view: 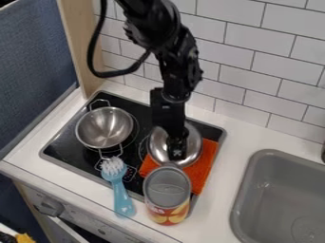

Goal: Move the cover to the right stove

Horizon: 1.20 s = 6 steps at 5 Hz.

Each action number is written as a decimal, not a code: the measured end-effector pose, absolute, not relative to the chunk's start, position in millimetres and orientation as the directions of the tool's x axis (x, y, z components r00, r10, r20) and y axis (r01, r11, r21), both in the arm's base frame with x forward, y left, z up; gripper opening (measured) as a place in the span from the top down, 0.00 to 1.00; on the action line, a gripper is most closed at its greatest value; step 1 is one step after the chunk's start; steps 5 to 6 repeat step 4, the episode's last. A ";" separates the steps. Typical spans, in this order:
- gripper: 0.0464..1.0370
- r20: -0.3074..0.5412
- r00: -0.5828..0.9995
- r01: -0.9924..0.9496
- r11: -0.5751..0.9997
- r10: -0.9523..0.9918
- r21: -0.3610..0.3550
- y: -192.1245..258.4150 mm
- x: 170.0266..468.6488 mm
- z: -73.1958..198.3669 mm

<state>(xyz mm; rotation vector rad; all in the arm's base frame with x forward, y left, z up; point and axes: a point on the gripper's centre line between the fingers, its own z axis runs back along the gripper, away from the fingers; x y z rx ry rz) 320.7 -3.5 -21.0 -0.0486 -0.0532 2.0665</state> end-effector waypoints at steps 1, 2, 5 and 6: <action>0.03 -0.059 -0.461 -0.882 -0.465 0.885 -0.073 -1.1 321.8 3.2; 0.04 -0.104 -0.456 -0.880 -0.465 0.884 -0.093 -3.1 322.9 27.9; 0.04 -0.164 -0.437 -0.878 -0.459 0.884 -0.137 9.4 321.5 63.3; 0.04 -0.164 -0.437 -0.878 -0.459 0.884 -0.137 9.4 321.5 63.3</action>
